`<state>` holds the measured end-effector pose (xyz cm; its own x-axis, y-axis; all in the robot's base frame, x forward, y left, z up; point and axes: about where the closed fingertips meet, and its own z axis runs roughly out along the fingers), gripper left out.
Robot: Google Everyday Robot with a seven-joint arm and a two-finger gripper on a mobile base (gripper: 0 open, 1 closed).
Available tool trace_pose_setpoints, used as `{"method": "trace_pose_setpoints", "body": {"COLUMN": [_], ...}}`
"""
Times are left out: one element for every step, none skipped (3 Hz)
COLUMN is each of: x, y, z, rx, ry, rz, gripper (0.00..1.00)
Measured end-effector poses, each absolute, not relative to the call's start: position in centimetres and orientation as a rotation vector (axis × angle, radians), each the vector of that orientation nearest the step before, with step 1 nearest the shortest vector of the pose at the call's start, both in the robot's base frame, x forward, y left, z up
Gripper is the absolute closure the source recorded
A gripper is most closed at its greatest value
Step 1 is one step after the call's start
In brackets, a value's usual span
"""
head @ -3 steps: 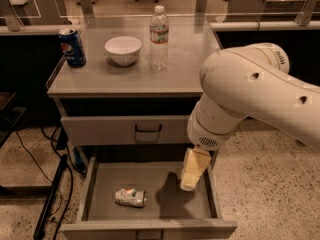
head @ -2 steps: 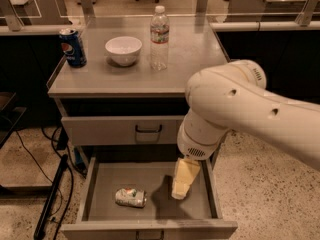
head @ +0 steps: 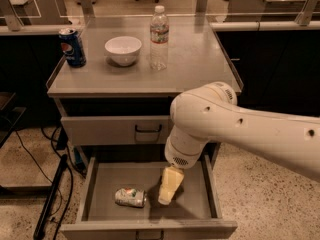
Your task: Pick 7up can from middle drawer and place on counter
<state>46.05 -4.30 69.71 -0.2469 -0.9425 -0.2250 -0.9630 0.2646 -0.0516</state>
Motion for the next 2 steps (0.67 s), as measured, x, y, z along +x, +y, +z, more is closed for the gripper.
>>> {"method": "trace_pose_setpoints", "body": {"x": [46.0, 45.7], "y": [-4.1, -3.8], "z": [69.2, 68.0], "rx": [-1.778, -1.788], "ry": [2.327, 2.328], "rz": [0.153, 0.194], "gripper": [0.00, 0.00]}}
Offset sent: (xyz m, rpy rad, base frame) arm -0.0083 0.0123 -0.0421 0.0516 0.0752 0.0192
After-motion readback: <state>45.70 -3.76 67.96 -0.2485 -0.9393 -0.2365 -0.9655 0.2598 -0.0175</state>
